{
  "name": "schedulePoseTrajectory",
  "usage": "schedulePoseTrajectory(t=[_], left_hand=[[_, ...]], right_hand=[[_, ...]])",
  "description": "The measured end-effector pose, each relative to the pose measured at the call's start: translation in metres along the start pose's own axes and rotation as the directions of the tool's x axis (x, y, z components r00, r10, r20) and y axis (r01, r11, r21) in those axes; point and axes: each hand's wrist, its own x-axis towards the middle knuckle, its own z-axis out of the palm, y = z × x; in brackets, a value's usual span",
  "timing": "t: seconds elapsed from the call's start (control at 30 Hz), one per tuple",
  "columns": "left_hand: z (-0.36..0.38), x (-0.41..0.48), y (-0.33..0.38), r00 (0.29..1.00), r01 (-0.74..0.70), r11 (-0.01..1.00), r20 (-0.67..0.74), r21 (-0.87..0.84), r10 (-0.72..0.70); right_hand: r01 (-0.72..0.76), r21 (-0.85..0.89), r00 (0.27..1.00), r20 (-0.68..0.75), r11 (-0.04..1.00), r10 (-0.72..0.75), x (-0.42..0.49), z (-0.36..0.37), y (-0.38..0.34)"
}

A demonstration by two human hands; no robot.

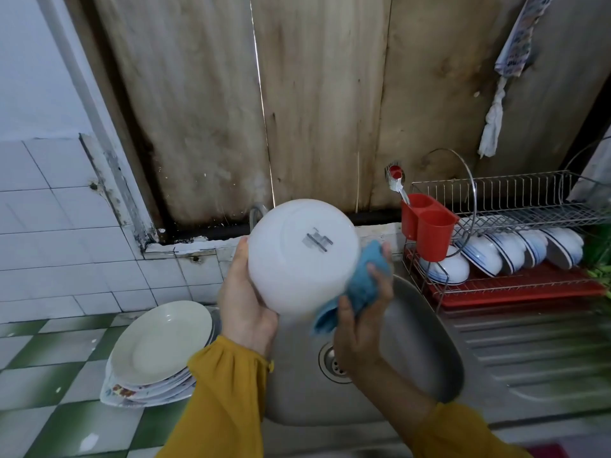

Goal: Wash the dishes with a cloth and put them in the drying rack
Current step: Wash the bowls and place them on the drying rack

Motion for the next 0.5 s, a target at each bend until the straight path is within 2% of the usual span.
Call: schedulePoseTrajectory(t=[0.03, 0.1, 0.17, 0.23, 0.4, 0.5], left_hand=[[-0.001, 0.000, 0.003, 0.999, 0.022, 1.000, 0.027, 0.013, -0.023], [-0.004, -0.002, 0.009, 0.997, -0.024, 0.997, 0.073, 0.071, 0.019], [-0.001, -0.007, 0.015, 0.979, -0.193, 0.964, 0.101, 0.183, 0.177], [0.002, -0.017, 0.022, 0.936, -0.342, 0.890, 0.197, 0.302, 0.293], [0.002, -0.029, 0.041, 0.811, -0.579, 0.716, 0.368, 0.390, 0.455], [0.001, -0.034, 0.042, 0.780, -0.621, 0.677, 0.398, 0.396, 0.483]], right_hand=[[-0.209, 0.153, 0.974, -0.054, 0.966, 0.220, 0.010, 0.000, -0.010], [-0.513, 0.333, 0.837, -0.013, 0.792, 0.547, 0.035, -0.004, -0.011], [-0.669, 0.216, 0.741, 0.116, 0.711, 0.661, 0.067, -0.011, -0.011], [-0.651, 0.127, 0.755, 0.209, 0.749, 0.621, 0.091, -0.015, -0.015], [-0.463, 0.196, 0.846, 0.388, 0.864, 0.365, 0.100, -0.010, -0.049], [-0.465, 0.200, 0.853, 0.362, 0.862, 0.376, 0.088, -0.012, -0.048]])
